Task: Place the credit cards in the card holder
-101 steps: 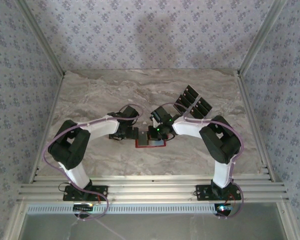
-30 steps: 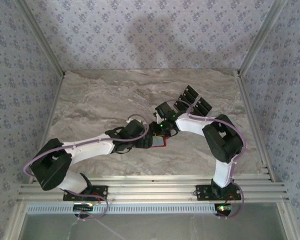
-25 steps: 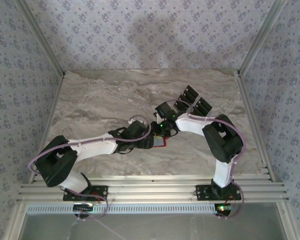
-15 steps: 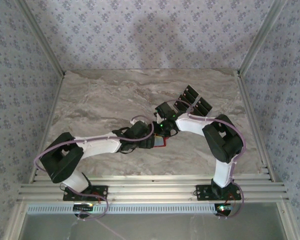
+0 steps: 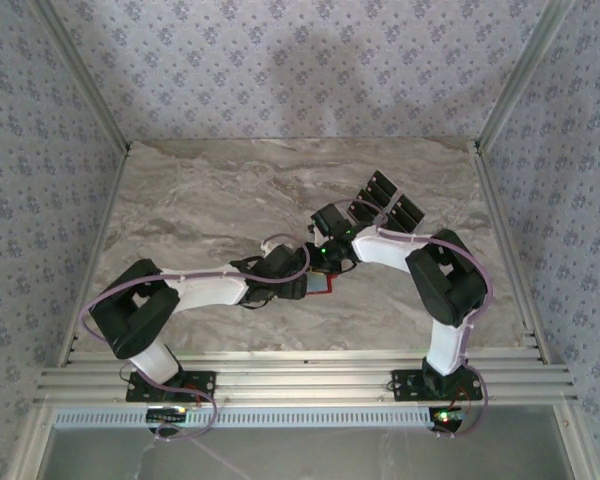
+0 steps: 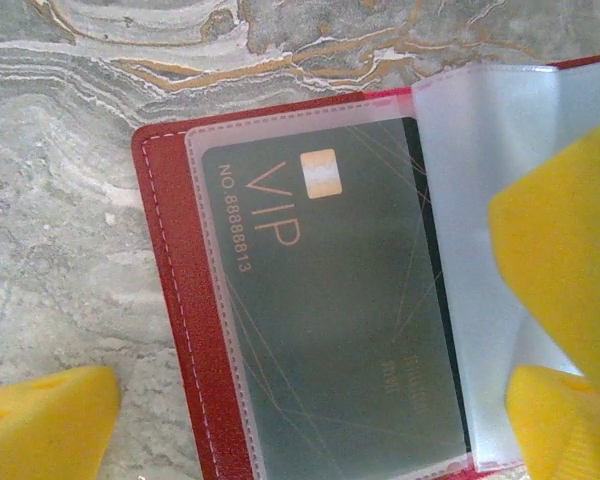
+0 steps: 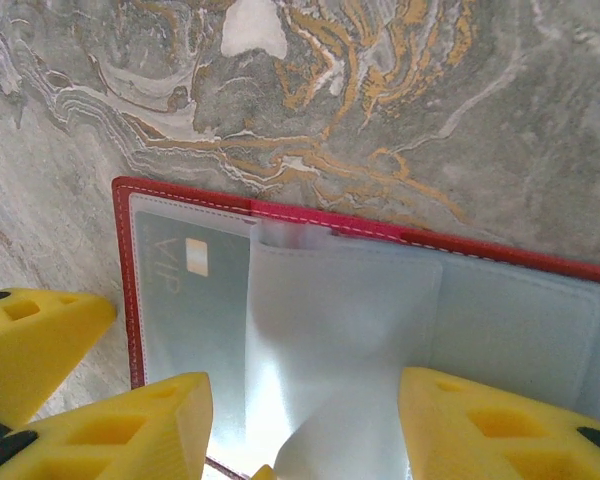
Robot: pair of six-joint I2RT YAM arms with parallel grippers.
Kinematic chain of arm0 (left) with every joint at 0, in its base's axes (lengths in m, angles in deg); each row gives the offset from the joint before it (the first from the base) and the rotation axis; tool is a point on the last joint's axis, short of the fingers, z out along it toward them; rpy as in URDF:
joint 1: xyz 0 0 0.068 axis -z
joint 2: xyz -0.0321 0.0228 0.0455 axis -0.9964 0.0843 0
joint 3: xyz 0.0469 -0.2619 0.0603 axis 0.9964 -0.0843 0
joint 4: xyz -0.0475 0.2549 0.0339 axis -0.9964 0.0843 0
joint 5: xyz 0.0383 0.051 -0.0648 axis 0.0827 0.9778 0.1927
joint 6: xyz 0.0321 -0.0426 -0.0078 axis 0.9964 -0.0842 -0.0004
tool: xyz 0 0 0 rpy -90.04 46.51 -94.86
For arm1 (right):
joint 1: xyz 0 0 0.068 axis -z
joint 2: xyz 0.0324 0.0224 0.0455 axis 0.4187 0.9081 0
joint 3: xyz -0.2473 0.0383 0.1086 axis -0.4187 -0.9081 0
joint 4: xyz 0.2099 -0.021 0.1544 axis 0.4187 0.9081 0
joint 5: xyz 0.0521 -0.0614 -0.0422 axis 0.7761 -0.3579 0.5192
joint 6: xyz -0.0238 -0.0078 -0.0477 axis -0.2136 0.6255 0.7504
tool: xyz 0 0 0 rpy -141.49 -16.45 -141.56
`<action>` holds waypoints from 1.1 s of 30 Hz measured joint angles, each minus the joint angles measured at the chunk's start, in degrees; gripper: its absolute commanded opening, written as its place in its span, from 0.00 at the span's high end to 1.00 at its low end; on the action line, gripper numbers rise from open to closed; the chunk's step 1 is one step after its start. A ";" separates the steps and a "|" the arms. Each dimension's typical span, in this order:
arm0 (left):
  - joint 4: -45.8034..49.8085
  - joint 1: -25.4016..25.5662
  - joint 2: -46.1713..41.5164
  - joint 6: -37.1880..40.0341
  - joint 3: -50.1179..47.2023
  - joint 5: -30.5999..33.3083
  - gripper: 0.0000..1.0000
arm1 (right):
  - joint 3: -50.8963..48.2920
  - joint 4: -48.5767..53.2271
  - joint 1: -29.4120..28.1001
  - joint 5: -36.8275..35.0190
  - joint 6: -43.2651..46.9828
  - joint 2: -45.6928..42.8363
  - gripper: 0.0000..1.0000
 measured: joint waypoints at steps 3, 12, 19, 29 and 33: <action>-0.09 0.00 0.00 -0.39 -0.02 0.02 0.00 | -0.57 0.28 0.52 -0.07 -0.13 -1.40 0.46; -0.33 0.00 0.02 -0.81 -0.17 0.20 0.00 | -2.69 0.22 1.68 -0.24 -0.63 -4.70 0.45; -0.44 -0.02 0.02 -0.85 -0.17 0.20 0.00 | -4.57 0.11 1.73 -0.24 -1.49 -4.70 0.45; -0.46 -0.02 0.07 -0.85 -0.17 0.22 0.00 | -4.94 -1.75 1.73 0.24 -1.51 -4.09 0.45; -0.46 0.00 0.07 -0.87 -0.17 0.22 0.00 | -4.94 -2.34 1.73 0.96 -1.51 -3.15 0.45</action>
